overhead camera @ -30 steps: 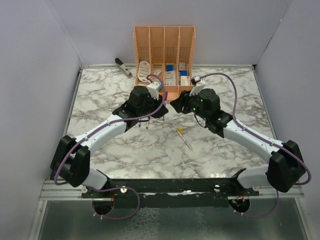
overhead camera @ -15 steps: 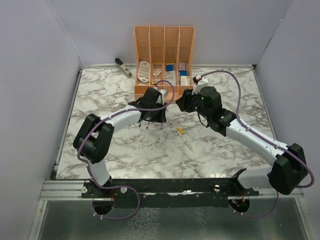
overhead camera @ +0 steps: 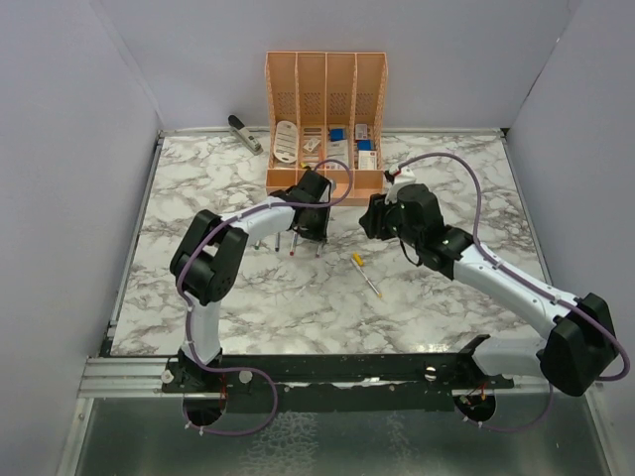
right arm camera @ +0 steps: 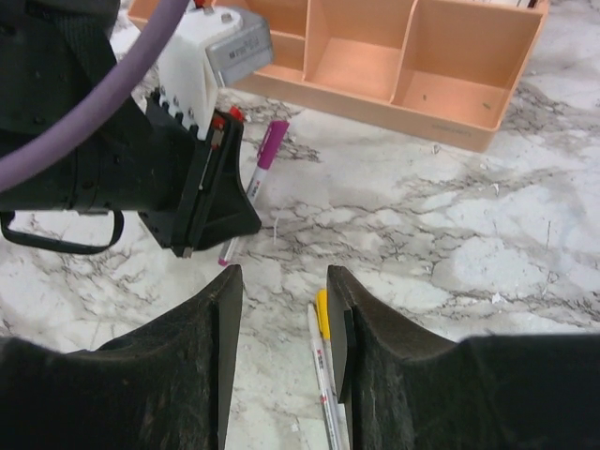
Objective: Insert the pens into the pen caps
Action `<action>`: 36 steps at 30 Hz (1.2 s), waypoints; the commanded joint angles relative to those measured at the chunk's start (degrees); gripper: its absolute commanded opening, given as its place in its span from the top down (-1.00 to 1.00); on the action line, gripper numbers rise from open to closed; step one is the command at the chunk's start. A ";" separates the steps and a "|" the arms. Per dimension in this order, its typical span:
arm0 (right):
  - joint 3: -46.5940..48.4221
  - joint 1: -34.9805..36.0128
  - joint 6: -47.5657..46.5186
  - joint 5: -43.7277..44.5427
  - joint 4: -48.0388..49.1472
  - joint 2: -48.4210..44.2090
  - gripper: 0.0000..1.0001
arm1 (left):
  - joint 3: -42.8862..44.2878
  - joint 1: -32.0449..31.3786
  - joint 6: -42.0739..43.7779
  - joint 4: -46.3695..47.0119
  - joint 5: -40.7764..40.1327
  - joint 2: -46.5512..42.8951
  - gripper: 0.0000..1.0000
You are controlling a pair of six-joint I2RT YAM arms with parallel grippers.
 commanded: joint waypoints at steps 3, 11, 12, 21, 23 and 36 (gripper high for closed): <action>-0.23 0.07 -2.43 -2.22 -7.22 4.78 0.21 | 3.67 0.90 -0.08 -4.22 -4.93 3.28 0.66; -0.62 0.06 -3.91 -5.83 -10.88 10.85 0.25 | 3.86 3.02 0.28 -4.53 -5.66 5.08 0.44; -0.58 0.07 -4.12 -6.14 -11.22 11.45 0.26 | 3.89 3.20 0.21 -4.65 -5.68 5.19 0.39; -0.35 0.11 -5.63 -8.50 -14.12 14.62 0.30 | 3.67 4.05 0.11 -4.62 -5.55 4.98 0.34; -0.33 0.12 -6.10 -8.96 -15.07 15.17 0.30 | 3.80 4.09 0.09 -4.65 -5.22 4.53 0.34; -0.45 2.54 -6.32 -10.53 -15.99 19.11 0.31 | 4.88 4.08 -0.50 -4.67 -3.17 -3.81 0.33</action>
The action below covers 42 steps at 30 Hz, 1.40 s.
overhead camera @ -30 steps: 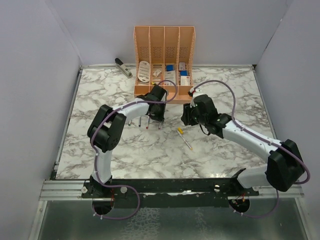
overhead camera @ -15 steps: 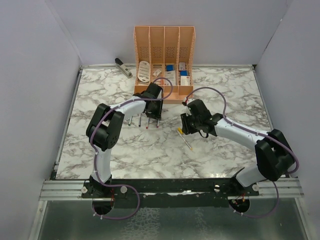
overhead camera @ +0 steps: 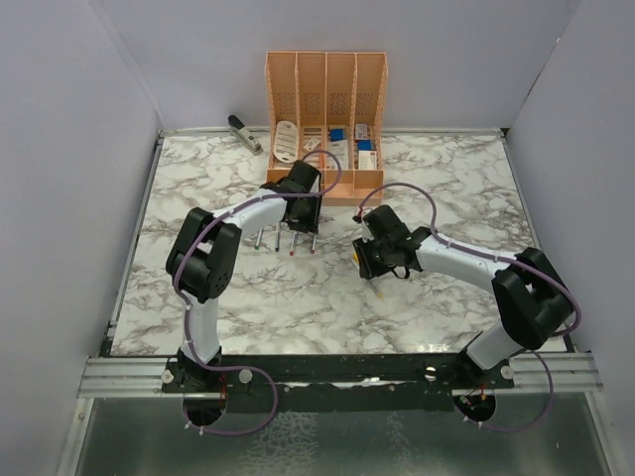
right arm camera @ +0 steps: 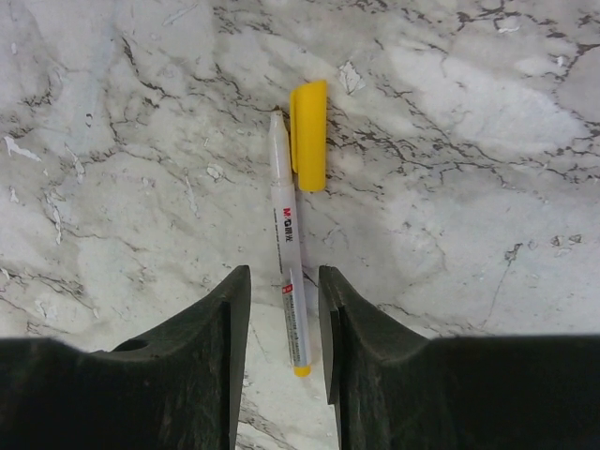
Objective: Insert the pens into the pen caps
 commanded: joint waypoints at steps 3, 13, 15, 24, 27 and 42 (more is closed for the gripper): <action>0.85 1.51 -0.82 -1.13 -0.50 3.67 0.31 | 0.93 0.34 -0.37 -0.45 -0.03 -8.48 0.33; 1.85 2.45 -0.86 0.84 -0.25 8.25 0.39 | -1.78 0.82 -0.45 -0.43 -1.11 -14.64 0.33; 2.25 2.48 -0.88 1.09 -0.72 9.30 0.63 | -1.98 0.97 -0.60 -0.48 -1.08 -15.00 0.34; 3.91 4.40 -1.51 -1.02 -3.06 8.94 0.98 | -4.11 1.53 -0.62 -0.35 -1.68 -15.84 0.34; 6.14 4.47 -0.89 -3.40 -2.53 5.92 0.98 | -4.47 1.88 -0.38 -0.39 -1.97 -15.91 0.34; 13.47 2.63 7.03 11.70 8.99 -3.11 0.98 | -24.09 3.89 -2.08 31.07 19.72 -27.95 0.34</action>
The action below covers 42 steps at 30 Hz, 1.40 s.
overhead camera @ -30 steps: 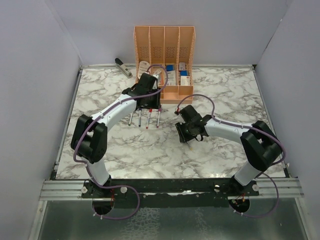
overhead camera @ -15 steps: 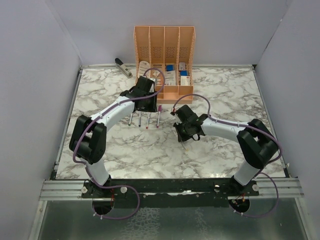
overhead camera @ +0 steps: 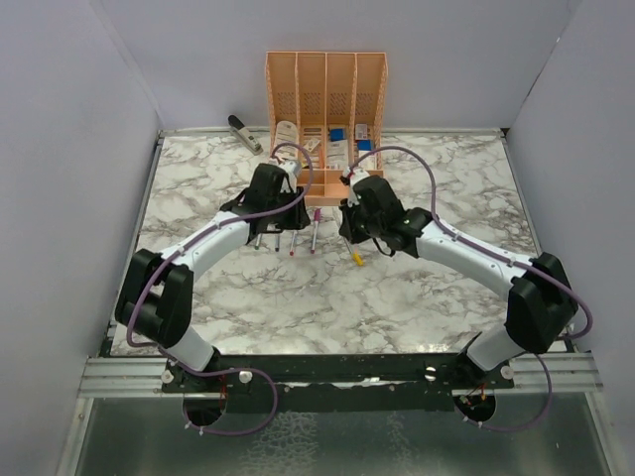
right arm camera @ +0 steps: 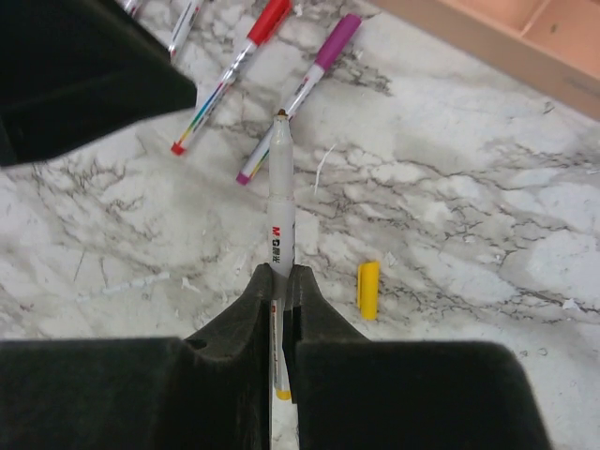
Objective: Insert the pens into the pen caps
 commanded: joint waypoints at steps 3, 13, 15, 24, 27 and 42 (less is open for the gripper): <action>-3.90 -2.26 7.21 5.03 12.21 -5.91 0.98 | -13.05 0.47 -4.03 30.51 21.83 -8.14 0.33; -13.22 -2.34 9.38 2.09 27.48 -15.18 0.98 | -12.62 0.16 -6.95 37.87 34.83 -7.61 0.25; -14.73 -2.34 10.07 1.85 29.61 -16.37 0.98 | -11.70 -0.14 -7.73 38.39 35.91 -7.30 0.24; -16.28 -2.34 12.11 -0.14 33.46 -17.03 0.98 | -8.64 -1.61 -9.27 39.03 37.83 -6.20 0.23; -16.19 -2.34 12.32 -0.75 34.33 -17.03 0.98 | -8.51 -1.88 -9.30 39.16 37.47 -5.78 0.23; -14.91 -2.34 13.99 -4.68 34.46 -15.78 0.98 | -8.45 -2.06 -9.50 39.41 35.99 -4.22 0.23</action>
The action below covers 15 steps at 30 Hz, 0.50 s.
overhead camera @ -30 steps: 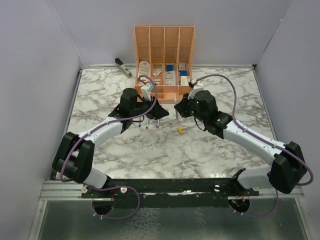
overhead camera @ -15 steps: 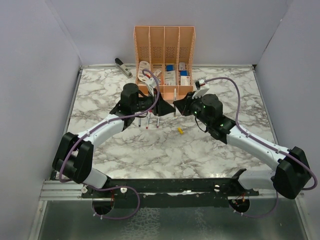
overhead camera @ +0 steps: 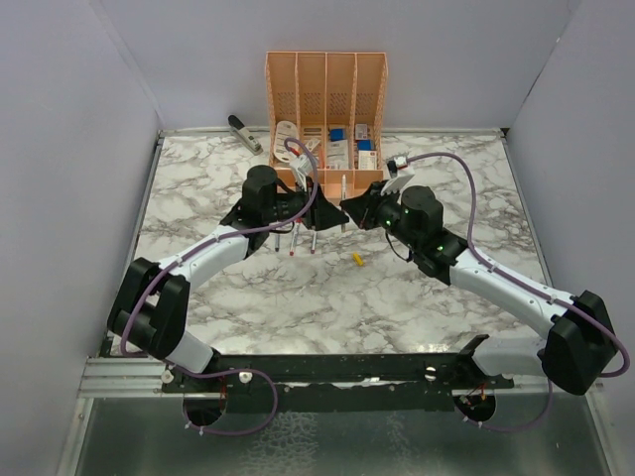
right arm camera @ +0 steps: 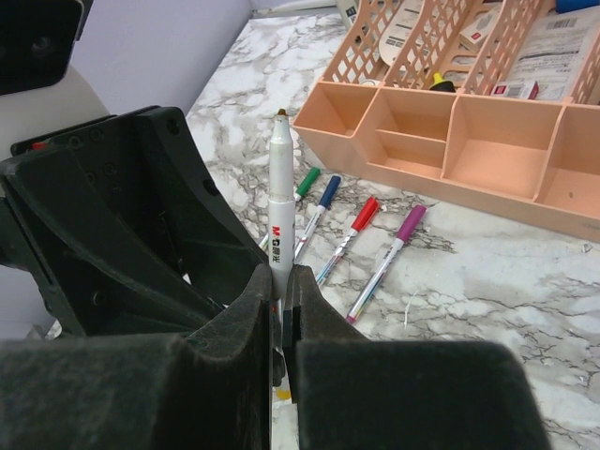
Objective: Insert the pens into the pen caps
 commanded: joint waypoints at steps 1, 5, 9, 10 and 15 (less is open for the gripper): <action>1.04 0.11 1.47 -3.40 2.53 0.47 0.98 | 1.33 -0.29 -0.09 1.76 0.67 0.92 0.23; 0.89 0.13 1.94 -3.66 2.96 0.87 0.98 | 1.70 -0.29 0.03 1.93 0.86 1.32 0.35; 1.76 0.13 1.46 -3.89 2.07 1.71 0.98 | 1.38 -0.27 0.23 1.94 -0.02 0.73 0.99; 1.96 0.12 1.04 -3.95 1.68 1.84 0.98 | 1.11 -0.29 0.26 1.94 -0.57 0.47 1.00; 2.54 0.12 -1.56 -1.67 -1.23 0.47 0.71 | -0.82 -0.13 -0.56 1.78 -3.83 -0.51 1.00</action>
